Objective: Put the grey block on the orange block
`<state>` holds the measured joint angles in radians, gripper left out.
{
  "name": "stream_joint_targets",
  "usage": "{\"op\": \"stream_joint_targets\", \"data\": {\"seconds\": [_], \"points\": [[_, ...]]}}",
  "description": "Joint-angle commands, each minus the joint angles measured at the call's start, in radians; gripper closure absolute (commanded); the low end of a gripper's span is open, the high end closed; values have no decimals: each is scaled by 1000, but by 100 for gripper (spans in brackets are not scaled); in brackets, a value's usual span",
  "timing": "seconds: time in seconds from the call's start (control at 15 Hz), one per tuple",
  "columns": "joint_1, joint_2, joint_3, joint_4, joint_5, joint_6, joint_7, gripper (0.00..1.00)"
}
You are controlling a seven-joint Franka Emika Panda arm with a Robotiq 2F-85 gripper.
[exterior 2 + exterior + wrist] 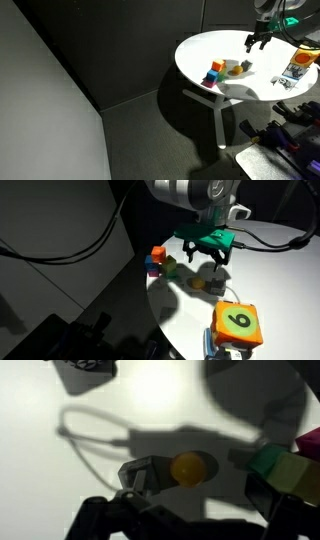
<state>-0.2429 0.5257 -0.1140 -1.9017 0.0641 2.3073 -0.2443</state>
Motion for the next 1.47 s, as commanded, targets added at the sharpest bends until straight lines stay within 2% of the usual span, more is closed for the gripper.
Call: {"op": "stream_joint_targets", "data": {"seconds": [0.0,0.6,1.4], "points": [[-41,98,33,134,36,-28,-34,0],[-82,256,49,326,23,-50,-35,0],[-131,369,73,403,3,-4,-191,0]]}}
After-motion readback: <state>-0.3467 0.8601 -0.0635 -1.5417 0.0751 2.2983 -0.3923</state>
